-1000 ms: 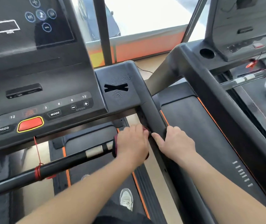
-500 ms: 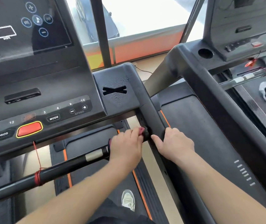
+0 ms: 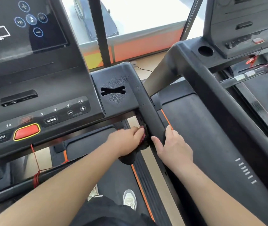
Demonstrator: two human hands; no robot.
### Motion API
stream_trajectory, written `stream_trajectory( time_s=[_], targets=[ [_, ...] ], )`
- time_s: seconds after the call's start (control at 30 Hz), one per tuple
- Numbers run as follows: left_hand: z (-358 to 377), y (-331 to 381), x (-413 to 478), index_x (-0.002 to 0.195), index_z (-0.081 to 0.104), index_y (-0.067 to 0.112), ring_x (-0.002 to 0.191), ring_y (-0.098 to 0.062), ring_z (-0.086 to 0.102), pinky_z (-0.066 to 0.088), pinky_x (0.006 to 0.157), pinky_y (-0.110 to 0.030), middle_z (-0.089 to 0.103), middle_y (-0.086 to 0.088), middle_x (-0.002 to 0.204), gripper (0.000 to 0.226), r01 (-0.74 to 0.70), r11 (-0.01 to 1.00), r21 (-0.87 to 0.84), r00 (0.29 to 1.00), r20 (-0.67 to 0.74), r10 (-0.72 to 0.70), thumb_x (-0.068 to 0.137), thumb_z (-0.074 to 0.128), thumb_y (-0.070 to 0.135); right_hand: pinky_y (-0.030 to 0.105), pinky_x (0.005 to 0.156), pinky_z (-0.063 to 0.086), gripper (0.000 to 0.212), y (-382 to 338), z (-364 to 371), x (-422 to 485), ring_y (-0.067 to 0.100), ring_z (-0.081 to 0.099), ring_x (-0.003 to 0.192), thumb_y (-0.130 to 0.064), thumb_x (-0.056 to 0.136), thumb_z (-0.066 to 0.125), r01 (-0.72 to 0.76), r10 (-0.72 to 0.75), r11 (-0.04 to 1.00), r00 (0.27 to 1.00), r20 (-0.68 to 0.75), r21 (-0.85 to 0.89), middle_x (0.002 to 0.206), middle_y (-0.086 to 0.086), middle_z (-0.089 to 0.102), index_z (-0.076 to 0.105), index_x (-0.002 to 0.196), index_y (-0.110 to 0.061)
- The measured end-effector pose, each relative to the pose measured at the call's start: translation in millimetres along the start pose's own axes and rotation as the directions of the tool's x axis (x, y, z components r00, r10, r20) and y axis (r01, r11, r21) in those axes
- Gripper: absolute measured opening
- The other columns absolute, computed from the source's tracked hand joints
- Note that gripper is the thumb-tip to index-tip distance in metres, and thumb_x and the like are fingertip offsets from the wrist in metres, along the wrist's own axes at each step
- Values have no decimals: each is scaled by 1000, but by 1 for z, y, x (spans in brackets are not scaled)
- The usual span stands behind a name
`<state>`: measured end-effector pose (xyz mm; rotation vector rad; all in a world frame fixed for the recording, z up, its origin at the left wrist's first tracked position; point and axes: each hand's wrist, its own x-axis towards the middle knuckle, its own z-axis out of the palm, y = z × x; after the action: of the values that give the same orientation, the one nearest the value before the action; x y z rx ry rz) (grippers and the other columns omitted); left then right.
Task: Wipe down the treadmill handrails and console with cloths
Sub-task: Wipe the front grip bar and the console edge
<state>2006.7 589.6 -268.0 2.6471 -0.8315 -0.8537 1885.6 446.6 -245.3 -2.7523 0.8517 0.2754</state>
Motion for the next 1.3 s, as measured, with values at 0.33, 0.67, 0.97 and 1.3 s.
stream_trajectory(
  time_s=[0.33,0.67,0.97,1.3],
  targets=[
    [21,2,10,115,60,16,98,-39,68,56,69,-44,68,-12,111,30,-122,962,244,966,-193,171,105,35,31,38,55,50,71,3,13,3,32,63,78,-59,92,42,118,-151,983,954,-260,-138,88,9,65,67,123,1],
    [43,-5,-39,130,56,25,78,-33,60,43,64,-40,68,-2,108,40,-77,964,254,889,-420,181,102,37,47,35,52,47,64,-2,8,5,32,65,74,-51,82,77,94,-128,986,959,-253,-141,83,11,65,69,117,1],
    [5,13,12,118,54,34,104,-34,66,48,78,-40,69,-4,115,39,-37,998,42,995,-87,41,109,18,44,39,77,49,69,-4,2,1,28,60,110,-58,99,47,64,-95,986,974,-204,-152,118,8,63,48,146,-7],
    [13,-16,-93,85,56,16,78,-41,65,43,60,-40,70,-10,78,38,-145,967,-207,848,-531,14,108,40,41,43,114,42,69,-10,15,-25,31,45,139,-33,92,69,326,-287,940,915,-282,98,148,16,51,44,150,-3]
  ],
)
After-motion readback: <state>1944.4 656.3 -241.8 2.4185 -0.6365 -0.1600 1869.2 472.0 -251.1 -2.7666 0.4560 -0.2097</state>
